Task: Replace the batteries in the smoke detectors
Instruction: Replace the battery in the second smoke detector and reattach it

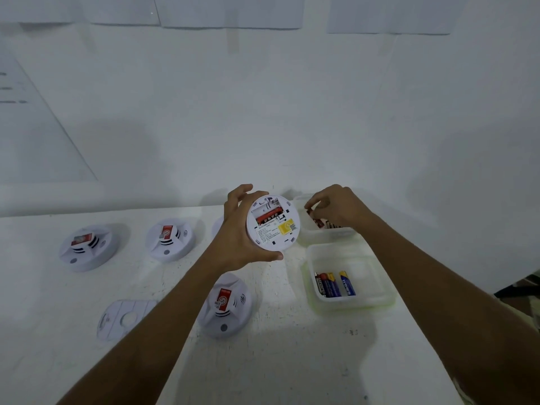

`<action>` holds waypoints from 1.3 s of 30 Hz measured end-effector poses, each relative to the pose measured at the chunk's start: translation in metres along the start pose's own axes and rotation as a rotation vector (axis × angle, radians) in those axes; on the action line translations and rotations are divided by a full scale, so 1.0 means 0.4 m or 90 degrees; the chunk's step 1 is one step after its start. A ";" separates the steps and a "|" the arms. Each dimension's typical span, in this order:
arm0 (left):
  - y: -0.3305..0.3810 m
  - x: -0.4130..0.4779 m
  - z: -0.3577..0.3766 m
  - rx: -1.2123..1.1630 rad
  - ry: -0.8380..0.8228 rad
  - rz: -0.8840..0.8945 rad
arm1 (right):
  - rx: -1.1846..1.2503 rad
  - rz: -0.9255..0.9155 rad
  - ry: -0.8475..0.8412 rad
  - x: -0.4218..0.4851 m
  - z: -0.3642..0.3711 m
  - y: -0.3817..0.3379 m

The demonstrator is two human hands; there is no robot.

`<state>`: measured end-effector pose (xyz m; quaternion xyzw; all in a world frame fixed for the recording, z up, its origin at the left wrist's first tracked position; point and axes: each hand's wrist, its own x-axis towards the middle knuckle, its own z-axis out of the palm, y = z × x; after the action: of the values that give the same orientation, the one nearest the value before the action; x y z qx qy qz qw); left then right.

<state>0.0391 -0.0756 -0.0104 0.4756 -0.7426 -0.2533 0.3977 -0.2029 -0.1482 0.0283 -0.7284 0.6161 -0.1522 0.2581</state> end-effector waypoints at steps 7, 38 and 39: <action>0.029 -0.009 0.021 0.005 -0.015 -0.006 | 0.378 -0.163 0.115 -0.158 -0.051 -0.106; 0.167 -0.229 0.020 0.031 0.060 0.033 | 0.527 -0.013 0.050 -0.380 0.114 -0.206; 0.157 -0.243 0.009 0.037 0.058 0.029 | 0.532 -0.019 0.046 -0.381 0.124 -0.215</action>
<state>0.0270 0.0391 0.0010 0.4810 -0.7416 -0.2005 0.4225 -0.1354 0.0190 0.0507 -0.5639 0.4994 -0.4184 0.5075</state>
